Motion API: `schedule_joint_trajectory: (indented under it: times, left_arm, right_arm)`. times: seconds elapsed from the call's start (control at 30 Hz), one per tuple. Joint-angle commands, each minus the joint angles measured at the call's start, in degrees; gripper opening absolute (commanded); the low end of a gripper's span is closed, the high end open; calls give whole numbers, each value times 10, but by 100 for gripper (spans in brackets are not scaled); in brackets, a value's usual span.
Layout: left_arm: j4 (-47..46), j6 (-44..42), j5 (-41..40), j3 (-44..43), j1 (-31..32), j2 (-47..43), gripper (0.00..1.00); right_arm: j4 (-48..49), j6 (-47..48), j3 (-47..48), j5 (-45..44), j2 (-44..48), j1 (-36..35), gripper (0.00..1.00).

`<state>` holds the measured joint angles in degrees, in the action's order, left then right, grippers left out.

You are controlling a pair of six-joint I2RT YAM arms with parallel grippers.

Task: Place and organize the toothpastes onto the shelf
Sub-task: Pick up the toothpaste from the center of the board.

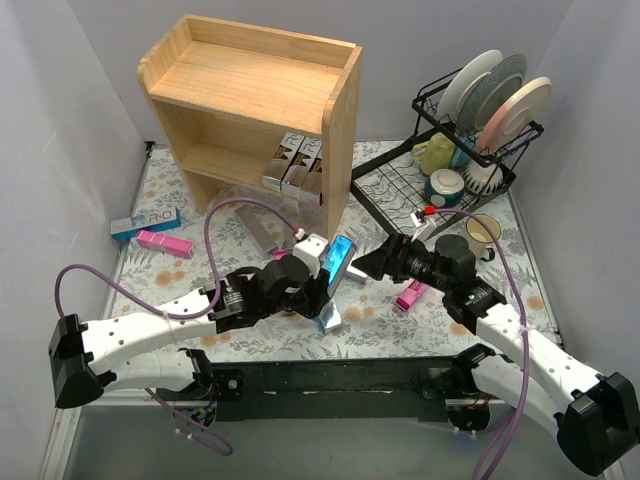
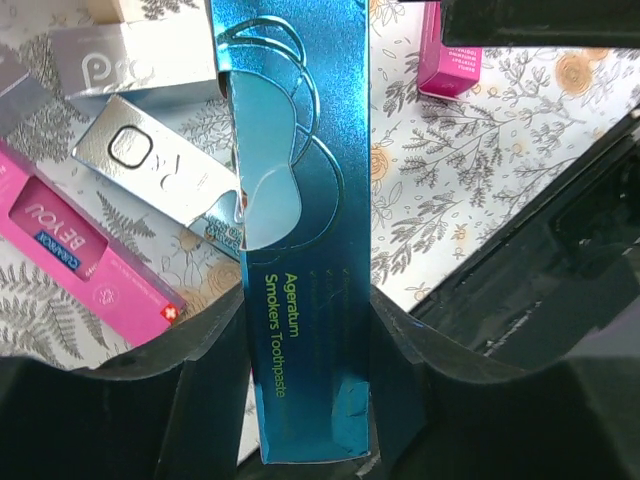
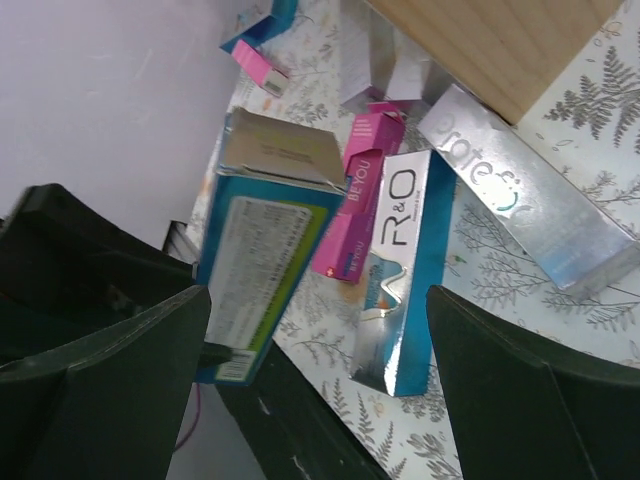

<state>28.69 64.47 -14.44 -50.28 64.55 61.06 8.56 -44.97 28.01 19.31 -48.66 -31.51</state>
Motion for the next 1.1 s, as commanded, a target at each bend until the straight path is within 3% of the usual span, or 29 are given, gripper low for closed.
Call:
schedule_joint_trajectory:
  times: [0.0, 0.43, 0.67, 0.8, 1.07]
  left_arm:
    - [-76, -70, -28, -20, 21, 15, 42]
    - [-139, -138, -13, -39, 55, 42, 42]
    - [-172, -153, -9, -28, 56, 40, 45]
    - [-193, -141, -18, -17, 56, 38, 57]
    - [-268, -83, 0, 39, 18, -10, 97]
  right_arm:
    - [115, -64, -21, 12, 20, 2, 98]
    - [206, -98, -51, 5, 23, 2, 94]
    - [233, -108, -69, 9, 25, 4, 74]
    - [233, -108, -71, 6, 36, 7, 62]
    - [262, -122, -79, 8, 53, 27, 46]
